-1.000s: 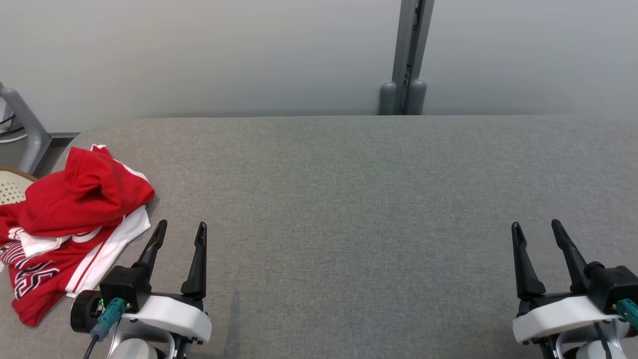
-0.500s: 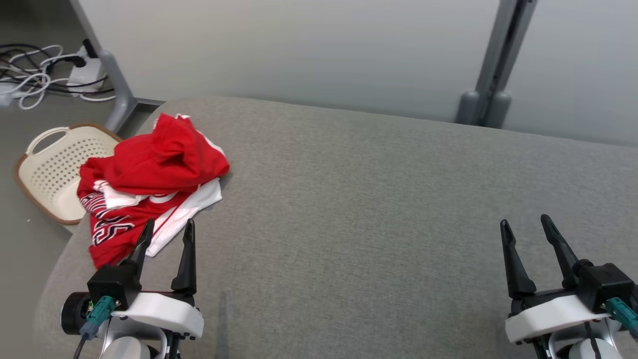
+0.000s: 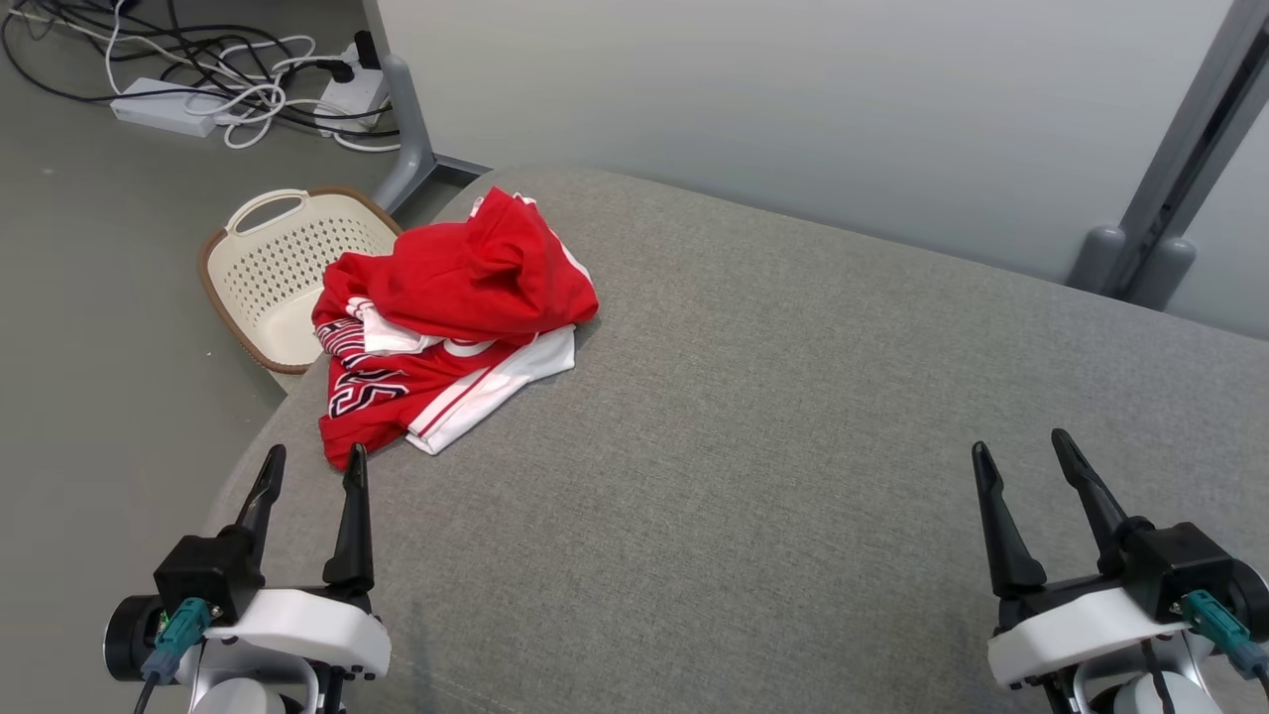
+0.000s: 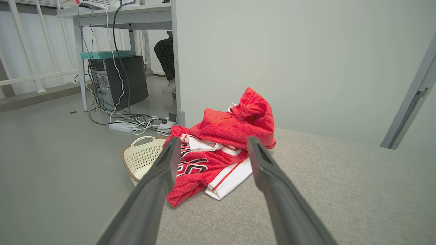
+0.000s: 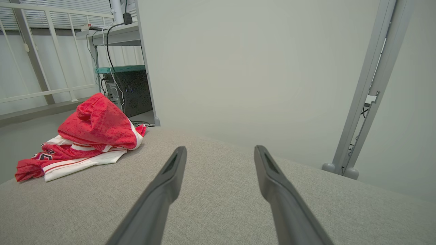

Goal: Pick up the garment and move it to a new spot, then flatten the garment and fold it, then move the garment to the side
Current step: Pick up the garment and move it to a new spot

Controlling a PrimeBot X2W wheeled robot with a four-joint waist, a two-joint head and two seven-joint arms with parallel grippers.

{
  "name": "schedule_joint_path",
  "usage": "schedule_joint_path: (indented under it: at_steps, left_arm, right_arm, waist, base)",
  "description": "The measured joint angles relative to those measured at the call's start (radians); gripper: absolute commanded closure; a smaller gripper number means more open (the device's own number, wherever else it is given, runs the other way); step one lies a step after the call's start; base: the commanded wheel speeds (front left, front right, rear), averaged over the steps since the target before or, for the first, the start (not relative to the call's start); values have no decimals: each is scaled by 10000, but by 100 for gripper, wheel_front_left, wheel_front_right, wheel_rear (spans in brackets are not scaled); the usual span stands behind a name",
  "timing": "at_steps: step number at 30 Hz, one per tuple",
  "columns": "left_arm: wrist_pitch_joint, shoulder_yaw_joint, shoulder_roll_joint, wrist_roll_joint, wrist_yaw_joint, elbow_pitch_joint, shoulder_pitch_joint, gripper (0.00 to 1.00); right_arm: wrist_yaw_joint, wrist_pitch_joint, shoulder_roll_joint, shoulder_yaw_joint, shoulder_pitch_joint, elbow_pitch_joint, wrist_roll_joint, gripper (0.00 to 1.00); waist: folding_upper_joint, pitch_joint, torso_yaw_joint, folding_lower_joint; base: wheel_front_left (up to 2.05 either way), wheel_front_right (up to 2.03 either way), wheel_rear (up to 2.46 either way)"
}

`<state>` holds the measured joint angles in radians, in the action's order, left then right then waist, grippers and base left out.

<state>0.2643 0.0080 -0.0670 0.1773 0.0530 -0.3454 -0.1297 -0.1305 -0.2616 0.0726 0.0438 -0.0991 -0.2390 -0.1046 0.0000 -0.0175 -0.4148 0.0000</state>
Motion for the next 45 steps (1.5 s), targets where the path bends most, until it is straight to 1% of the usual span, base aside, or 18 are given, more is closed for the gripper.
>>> schedule_joint_path:
  at_steps: [7,18,23,28,31,36,41,45]
  left_arm:
    - [0,31,56,-13,-2,6,10,0]
    - [-2,56,107,-15,-4,-58,-78,0]
    - [0,-127,132,73,79,-268,-711,0]
    - [0,-71,125,345,167,-756,-2018,0]
    - [-61,113,-31,550,180,-1521,-2896,0]
    - [-353,337,-357,892,307,-3003,-4278,0]
    - [-591,614,-823,1237,353,-4564,-5545,0]
    - [-897,779,-1283,1327,297,-5810,-6246,0]
  right_arm:
    - [0,0,-4,10,-45,0,86,0]
    - [0,0,17,13,-127,52,88,0]
    - [0,0,115,159,-311,130,52,0]
    - [-2,0,370,364,-640,251,12,0]
    - [-2,2,499,472,-879,267,-2,0]
    - [-2,0,527,399,-1102,303,-127,0]
    - [-2,0,525,410,-1335,316,-207,0]
    - [-2,2,500,447,-1509,339,-330,0]
  waist:
    - [0,-60,-218,0]
    - [0,-218,-178,0]
    - [0,-504,18,0]
    - [0,-1049,401,0]
    - [0,-1437,753,0]
    - [0,-2069,1431,0]
    - [0,-2675,2050,0]
    - [0,-3072,2465,0]
  base:
    - [0,0,0]
    - [0,0,0]
    - [0,0,0]
    - [0,0,0]
    - [0,0,0]
    - [0,0,0]
    - [0,0,0]
    - [0,0,0]
